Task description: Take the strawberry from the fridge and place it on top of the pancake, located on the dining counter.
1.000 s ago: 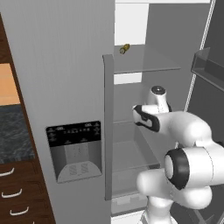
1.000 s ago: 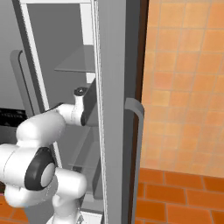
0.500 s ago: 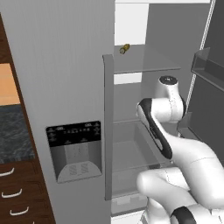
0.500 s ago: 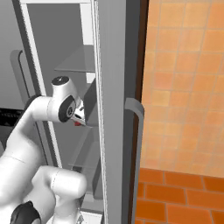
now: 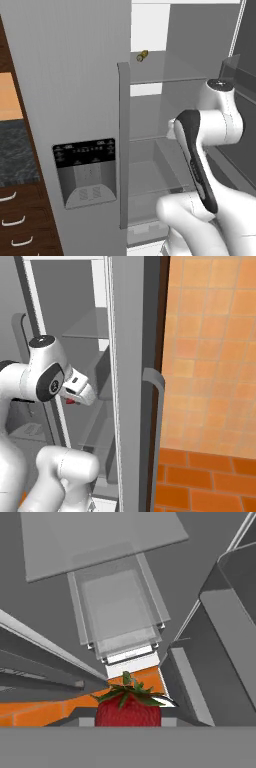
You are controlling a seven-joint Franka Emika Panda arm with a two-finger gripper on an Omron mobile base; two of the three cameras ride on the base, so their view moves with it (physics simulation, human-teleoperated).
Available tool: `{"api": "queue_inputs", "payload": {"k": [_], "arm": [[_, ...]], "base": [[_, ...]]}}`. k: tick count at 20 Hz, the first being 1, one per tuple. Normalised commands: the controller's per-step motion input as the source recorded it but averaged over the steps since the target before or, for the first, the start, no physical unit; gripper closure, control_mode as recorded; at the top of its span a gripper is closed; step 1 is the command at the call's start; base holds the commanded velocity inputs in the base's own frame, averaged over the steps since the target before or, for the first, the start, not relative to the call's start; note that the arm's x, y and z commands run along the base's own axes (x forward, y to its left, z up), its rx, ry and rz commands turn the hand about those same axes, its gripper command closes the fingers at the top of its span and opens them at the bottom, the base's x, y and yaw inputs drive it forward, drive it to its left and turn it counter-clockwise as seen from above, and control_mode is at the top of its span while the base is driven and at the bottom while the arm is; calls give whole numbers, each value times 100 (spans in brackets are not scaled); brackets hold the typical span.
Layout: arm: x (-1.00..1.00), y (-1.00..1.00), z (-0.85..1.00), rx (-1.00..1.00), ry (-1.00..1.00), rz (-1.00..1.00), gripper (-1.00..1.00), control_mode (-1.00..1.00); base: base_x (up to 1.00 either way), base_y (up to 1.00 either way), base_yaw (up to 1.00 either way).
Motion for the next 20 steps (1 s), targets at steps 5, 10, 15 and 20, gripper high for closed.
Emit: {"api": "queue_inputs", "payload": {"k": [5, 10, 15, 20], "arm": [[-87, 13, -2, -3, 0, 18, 100, -100], [-28, -1, -33, -8, 0, 11, 100, -100], [-1, -3, -32, -9, 10, 1, 100, -100], [0, 2, 0, 0, 0, 0, 100, -100]], "base": [[0, 0, 0], [0, 0, 0], [0, 0, 0], [0, 0, 0]]}}
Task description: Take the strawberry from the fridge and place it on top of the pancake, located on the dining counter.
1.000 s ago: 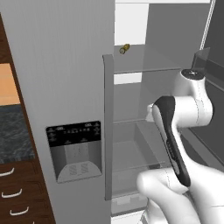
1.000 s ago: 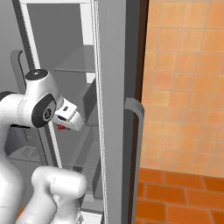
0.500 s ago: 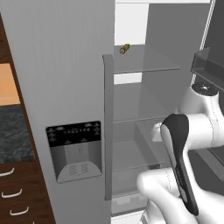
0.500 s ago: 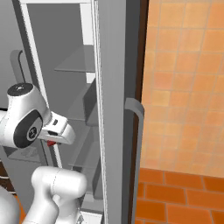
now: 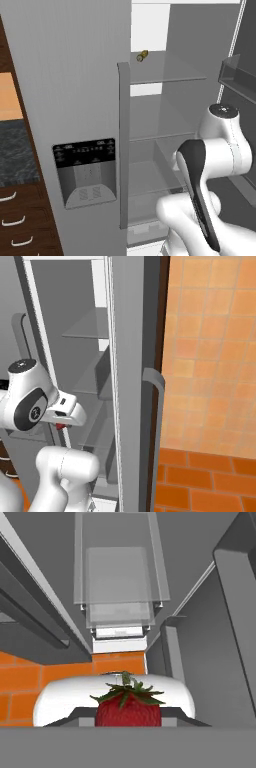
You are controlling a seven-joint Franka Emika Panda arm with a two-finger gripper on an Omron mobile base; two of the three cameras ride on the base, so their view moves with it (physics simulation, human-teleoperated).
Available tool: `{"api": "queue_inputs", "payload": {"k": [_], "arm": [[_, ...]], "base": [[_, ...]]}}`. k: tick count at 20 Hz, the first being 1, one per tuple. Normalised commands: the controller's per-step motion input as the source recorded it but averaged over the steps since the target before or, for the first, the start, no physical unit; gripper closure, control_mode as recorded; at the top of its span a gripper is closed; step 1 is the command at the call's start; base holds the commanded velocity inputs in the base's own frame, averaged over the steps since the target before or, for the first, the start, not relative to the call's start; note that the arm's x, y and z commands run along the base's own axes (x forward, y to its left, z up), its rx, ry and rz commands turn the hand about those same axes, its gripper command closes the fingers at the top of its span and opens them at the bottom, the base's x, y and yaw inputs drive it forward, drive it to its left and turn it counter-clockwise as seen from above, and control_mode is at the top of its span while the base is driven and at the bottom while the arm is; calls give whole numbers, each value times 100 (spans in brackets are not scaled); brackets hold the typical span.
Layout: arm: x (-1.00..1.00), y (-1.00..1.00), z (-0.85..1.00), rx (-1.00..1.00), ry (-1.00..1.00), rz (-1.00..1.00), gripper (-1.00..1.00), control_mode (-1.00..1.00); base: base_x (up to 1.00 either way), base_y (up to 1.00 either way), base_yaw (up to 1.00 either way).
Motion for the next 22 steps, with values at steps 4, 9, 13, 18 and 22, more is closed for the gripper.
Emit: {"api": "queue_inputs", "payload": {"k": [4, 9, 13, 18, 22], "arm": [[-4, 31, 0, 0, -3, 0, 100, -100], [0, 0, 0, 0, 0, 0, 100, 100], [0, 0, 0, 0, 0, 0, 100, 100], [0, 0, 0, 0, 0, 0, 100, 100], [0, 0, 0, 0, 0, 0, 100, 100]], "base": [[0, 0, 0], [-66, 62, -22], [-92, 31, -69], [-76, 5, -80], [-39, -16, -79]]}}
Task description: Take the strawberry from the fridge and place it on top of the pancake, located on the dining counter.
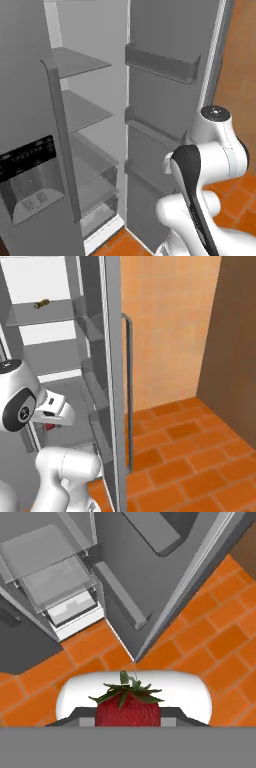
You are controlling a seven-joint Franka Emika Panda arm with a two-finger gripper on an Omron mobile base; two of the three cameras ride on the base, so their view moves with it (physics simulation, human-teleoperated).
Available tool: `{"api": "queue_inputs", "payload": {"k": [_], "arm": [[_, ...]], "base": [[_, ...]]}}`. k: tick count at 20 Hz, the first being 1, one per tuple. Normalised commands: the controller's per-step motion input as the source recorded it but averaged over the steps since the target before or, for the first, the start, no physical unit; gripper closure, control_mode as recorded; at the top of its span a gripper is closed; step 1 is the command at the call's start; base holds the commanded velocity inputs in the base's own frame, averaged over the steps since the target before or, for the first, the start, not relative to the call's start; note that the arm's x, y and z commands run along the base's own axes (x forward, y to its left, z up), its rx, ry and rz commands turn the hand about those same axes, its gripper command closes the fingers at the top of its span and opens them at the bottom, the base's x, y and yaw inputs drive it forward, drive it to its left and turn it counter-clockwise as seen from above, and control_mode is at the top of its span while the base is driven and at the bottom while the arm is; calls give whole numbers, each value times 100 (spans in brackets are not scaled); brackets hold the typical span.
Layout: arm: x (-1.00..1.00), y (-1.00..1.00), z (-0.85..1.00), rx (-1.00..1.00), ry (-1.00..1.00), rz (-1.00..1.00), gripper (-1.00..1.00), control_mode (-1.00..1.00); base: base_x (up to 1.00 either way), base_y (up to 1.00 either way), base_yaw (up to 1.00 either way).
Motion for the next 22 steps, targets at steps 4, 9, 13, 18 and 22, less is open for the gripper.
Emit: {"api": "queue_inputs", "payload": {"k": [4, 9, 13, 18, 22], "arm": [[0, 0, 0, 0, 0, 0, 100, 100], [0, 0, 0, 0, 0, 0, 100, 100], [0, 0, 0, 0, 0, 0, 100, 100], [0, 0, 0, 0, 0, 0, 100, 100], [0, 0, 0, 0, 0, 0, 100, 100]], "base": [[-28, -13, -74], [-23, -8, -75], [-28, -18, -72], [-12, -36, -70], [5, -51, -69]]}}
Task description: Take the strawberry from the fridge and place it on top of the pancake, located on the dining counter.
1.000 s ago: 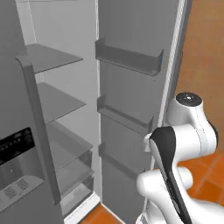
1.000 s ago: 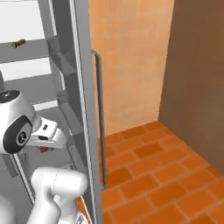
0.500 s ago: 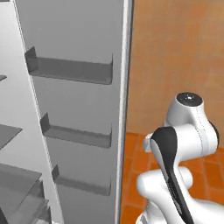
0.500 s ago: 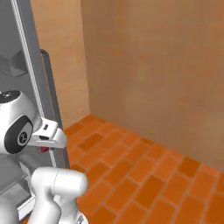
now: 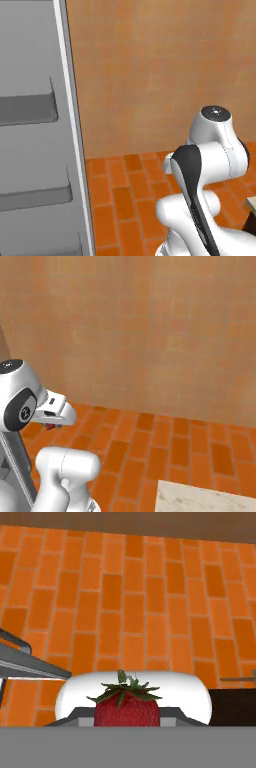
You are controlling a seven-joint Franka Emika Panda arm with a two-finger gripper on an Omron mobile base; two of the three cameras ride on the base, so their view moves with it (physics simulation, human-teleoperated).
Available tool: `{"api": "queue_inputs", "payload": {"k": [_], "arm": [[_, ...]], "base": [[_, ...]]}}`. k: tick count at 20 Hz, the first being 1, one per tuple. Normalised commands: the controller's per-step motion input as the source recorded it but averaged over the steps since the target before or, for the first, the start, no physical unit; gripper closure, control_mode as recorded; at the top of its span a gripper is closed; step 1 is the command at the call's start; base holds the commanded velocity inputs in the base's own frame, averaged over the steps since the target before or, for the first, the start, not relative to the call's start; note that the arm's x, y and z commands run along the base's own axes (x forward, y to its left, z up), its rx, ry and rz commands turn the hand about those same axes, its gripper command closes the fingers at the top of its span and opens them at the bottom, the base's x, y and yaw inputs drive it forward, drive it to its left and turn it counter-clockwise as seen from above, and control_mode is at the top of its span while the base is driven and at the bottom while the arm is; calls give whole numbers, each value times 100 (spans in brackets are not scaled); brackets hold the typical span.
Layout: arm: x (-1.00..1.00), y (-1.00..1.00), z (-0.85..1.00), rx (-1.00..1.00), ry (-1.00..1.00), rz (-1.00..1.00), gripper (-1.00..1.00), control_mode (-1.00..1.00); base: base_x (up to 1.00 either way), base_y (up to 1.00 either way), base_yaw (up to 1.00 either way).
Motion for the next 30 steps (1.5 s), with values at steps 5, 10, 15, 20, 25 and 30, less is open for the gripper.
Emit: {"api": "queue_inputs", "payload": {"k": [5, 10, 15, 20, 25, 30], "arm": [[0, 0, 0, 0, 0, 0, 100, 100], [0, 0, 0, 0, 0, 0, 100, 100], [0, 0, 0, 0, 0, 0, 100, 100], [0, 0, 0, 0, 0, 0, 100, 100], [0, 0, 0, 0, 0, 0, 100, 100], [0, 0, 0, 0, 0, 0, 100, 100]], "base": [[72, -7, -55], [100, 0, -28], [100, 0, -7], [100, -16, -15], [78, -37, -58], [65, -34, -65]]}}
